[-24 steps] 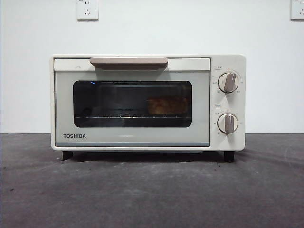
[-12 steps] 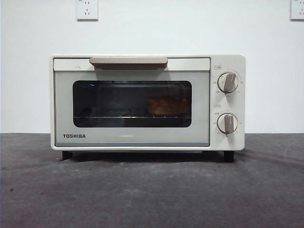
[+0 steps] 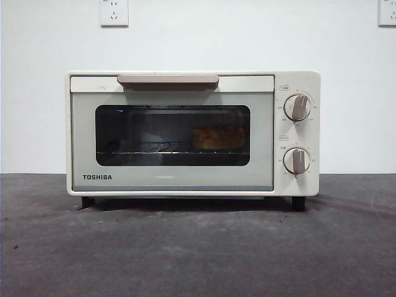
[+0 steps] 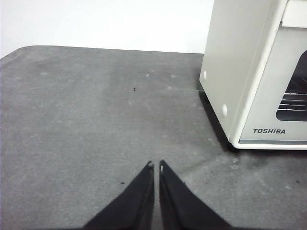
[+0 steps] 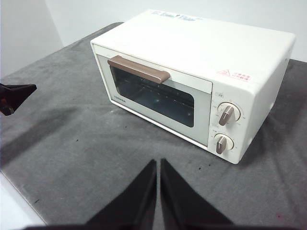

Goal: The left arm flap open the oven, the right arm pick bread and place it into oven, the left arm flap close the oven

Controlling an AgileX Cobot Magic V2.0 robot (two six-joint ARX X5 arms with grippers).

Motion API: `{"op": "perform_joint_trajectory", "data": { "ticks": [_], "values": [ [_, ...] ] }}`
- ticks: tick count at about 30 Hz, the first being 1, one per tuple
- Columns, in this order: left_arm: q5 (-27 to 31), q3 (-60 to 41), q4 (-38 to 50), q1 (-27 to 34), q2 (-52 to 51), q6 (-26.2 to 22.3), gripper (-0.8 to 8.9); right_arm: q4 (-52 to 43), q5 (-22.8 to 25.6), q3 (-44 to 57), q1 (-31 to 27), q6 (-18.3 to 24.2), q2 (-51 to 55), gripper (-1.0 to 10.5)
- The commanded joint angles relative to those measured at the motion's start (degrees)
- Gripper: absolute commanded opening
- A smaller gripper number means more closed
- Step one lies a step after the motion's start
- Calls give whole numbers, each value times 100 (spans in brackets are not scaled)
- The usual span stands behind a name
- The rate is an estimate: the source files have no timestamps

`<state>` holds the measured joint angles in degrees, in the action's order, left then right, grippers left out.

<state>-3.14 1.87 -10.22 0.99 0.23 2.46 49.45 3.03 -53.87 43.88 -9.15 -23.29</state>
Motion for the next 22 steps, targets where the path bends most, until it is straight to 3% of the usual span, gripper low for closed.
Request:
{"op": "perform_joint_trajectory", "data": {
  "ticks": [1, 16, 19, 22],
  "values": [
    [17, -118, -42, 11, -4, -4, 28, -59, 2, -98, 57, 61, -15, 9],
    [17, -118, -44, 11, -4, -4, 28, -87, 42, -76, 48, 63, -9, 9],
    [17, -118, -42, 11, -4, -4, 28, -542, 155, 295, -181, 77, 101, 9],
    [17, -118, -42, 11, -4, -4, 28, -1731, 129, 1220, -835, 101, 383, 9]
  ]
}}
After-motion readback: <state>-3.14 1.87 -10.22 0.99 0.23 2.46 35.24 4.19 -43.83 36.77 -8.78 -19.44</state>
